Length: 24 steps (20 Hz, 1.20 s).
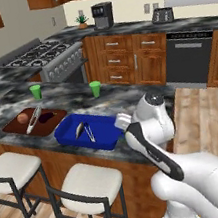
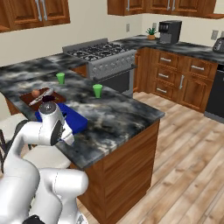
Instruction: Gather the onion and eggplant from the fridge and place them on a tray on the dining counter. Then gather the fish and chicken drumstick from the fridge and place them on the other tray.
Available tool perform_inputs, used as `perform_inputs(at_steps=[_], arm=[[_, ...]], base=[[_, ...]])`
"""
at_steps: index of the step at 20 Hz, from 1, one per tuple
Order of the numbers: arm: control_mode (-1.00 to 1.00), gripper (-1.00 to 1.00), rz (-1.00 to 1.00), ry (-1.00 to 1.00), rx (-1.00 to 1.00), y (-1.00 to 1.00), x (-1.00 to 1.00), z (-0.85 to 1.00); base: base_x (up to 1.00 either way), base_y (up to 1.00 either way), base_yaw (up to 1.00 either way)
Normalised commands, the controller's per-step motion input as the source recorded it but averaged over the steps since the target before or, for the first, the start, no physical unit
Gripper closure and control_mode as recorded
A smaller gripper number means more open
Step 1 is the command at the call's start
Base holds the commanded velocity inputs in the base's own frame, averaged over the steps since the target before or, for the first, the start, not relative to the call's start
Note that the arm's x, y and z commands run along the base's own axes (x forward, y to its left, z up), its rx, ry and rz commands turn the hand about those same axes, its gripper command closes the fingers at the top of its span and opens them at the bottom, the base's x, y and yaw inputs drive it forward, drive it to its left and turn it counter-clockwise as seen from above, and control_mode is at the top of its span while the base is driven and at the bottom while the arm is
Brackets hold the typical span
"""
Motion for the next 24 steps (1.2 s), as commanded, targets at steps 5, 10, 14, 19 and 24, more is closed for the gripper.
perform_inputs(at_steps=[5,10,14,19,24], arm=[[-1.00,-1.00,-0.09,0.05,0.00,-0.45,-1.00,0.46],[-1.00,-1.00,-0.03,0.00,0.00,-0.40,-0.92,0.37],[-1.00,-1.00,-0.03,-0.06,0.00,-0.33,-0.55,0.03],[-1.00,-1.00,-0.02,-0.18,0.00,-0.11,-0.20,0.00],[-1.00,-1.00,0.00,-0.13,0.00,0.00,-0.13,0.00]], base=[[0.00,0.00,0.00],[0.00,0.00,0.00],[0.00,0.00,0.00],[0.00,0.00,0.00],[0.00,0.00,0.00]])
